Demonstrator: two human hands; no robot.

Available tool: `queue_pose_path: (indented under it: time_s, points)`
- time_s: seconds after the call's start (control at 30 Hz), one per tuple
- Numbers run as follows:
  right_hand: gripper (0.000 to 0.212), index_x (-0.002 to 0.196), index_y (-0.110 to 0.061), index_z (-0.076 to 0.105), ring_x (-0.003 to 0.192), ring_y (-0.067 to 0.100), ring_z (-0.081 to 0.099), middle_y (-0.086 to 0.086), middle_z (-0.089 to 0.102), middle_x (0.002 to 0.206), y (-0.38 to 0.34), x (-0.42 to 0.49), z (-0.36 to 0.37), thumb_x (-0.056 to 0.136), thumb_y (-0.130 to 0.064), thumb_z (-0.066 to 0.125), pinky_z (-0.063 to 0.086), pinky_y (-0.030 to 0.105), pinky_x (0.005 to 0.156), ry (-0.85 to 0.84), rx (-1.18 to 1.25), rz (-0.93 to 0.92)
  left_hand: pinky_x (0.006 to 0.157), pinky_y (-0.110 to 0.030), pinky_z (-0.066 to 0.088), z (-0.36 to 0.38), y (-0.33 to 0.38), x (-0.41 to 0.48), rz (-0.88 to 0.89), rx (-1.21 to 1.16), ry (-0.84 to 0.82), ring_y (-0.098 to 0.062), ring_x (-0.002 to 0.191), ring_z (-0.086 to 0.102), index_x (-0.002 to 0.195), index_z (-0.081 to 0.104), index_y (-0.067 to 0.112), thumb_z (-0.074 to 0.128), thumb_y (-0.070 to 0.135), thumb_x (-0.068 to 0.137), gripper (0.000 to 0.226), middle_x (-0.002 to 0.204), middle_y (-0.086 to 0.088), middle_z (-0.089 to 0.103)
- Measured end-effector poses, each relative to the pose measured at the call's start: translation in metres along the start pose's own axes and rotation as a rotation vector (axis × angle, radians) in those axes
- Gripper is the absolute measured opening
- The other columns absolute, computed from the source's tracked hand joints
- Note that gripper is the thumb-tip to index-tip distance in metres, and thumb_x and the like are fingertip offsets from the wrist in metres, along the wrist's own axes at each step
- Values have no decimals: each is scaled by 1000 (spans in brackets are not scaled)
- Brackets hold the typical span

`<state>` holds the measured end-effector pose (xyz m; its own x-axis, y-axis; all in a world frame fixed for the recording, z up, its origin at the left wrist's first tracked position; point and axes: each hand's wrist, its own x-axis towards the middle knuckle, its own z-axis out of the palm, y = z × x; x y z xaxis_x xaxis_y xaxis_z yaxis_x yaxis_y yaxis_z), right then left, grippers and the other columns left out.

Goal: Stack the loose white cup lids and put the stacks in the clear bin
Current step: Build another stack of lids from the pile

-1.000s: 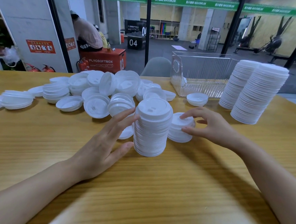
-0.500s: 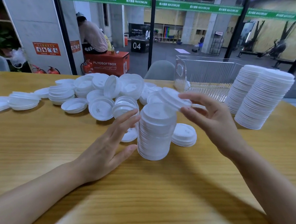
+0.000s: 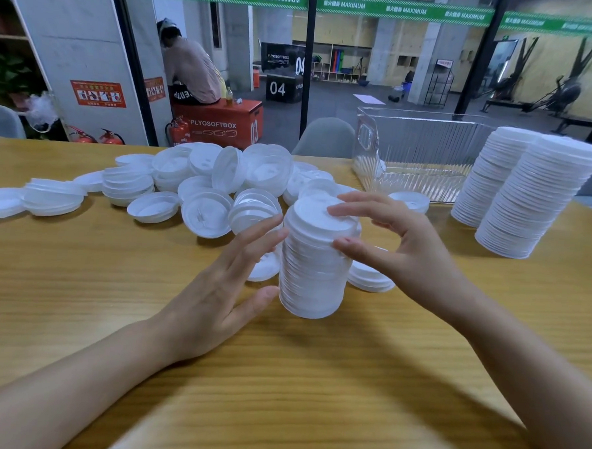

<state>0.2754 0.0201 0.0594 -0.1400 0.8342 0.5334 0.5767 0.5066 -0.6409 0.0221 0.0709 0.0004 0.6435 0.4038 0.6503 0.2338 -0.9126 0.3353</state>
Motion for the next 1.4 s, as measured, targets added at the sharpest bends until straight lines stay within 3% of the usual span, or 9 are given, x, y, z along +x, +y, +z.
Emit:
queue_pose_path:
  time_s: [0.37, 0.53, 0.63, 0.73, 0.9, 1.0, 1.07, 1.23, 1.4]
  points:
    - [51, 124, -40, 58, 122, -1, 49, -20, 58, 129, 18, -5, -32, 78, -50, 77, 38, 25, 104, 28, -67, 33, 106, -37, 42, 0, -1, -1, -19, 17, -5, -17, 138, 41, 152, 20, 36, 49, 32, 98, 61, 161, 6, 20]
    - [55, 115, -56, 50, 122, 3, 43, -16, 54, 130, 57, -10, -41, 72, -45, 82, 32, 33, 110, -245, -336, 216, 105, -34, 42, 0, -1, 0, -9, 7, -4, -14, 135, 43, 152, 19, 39, 45, 41, 100, 58, 161, 4, 20]
    - [57, 116, -62, 49, 124, 16, 45, -18, 53, 133, 74, -11, -41, 65, -67, 73, 33, 38, 110, -344, -444, 272, 104, -33, 42, 0, -1, 0, -11, 4, -3, -11, 134, 44, 152, 19, 39, 44, 43, 101, 57, 161, 5, 20]
    - [59, 120, -55, 54, 121, 15, 48, -15, 56, 130, 79, -11, -40, 66, -69, 70, 34, 42, 110, -358, -430, 267, 105, -30, 42, 1, 0, -1, -7, 3, -3, -11, 133, 45, 152, 20, 38, 44, 43, 101, 57, 160, 5, 21]
    - [45, 108, -56, 57, 114, 14, 57, -13, 62, 121, 77, -10, -35, 66, -67, 71, 41, 43, 104, -314, -382, 243, 107, -26, 39, 1, 0, 0, -13, -2, -6, -11, 133, 44, 152, 19, 37, 44, 41, 100, 58, 159, 6, 22]
    - [37, 107, -44, 64, 111, 12, 58, -9, 64, 118, 74, -10, -36, 76, -36, 82, 41, 25, 99, -244, -308, 233, 106, -26, 40, 1, 0, 0, -16, 2, -7, -11, 133, 44, 152, 19, 38, 43, 44, 101, 57, 159, 8, 22]
    - [34, 110, -37, 67, 112, 8, 56, -10, 63, 119, 73, -11, -37, 79, -32, 80, 38, 13, 92, -199, -268, 249, 106, -26, 40, 1, 0, -1, -19, -1, -8, -11, 133, 44, 152, 19, 39, 43, 45, 101, 57, 159, 8, 22]
    - [38, 117, -33, 67, 113, 7, 56, -10, 63, 119, 65, -10, -37, 81, -31, 79, 43, 34, 103, -131, -190, 286, 107, -23, 39, 0, 0, -1, -19, -8, -12, -11, 134, 44, 152, 19, 39, 43, 44, 101, 57, 159, 9, 22]
    - [37, 113, -44, 65, 108, 9, 61, -17, 67, 115, 39, -4, -36, 77, -51, 70, 45, 42, 105, 152, 12, 194, 106, -22, 38, 1, -1, -1, -14, 3, -5, -11, 132, 45, 153, 18, 35, 49, 37, 99, 62, 160, 5, 22]
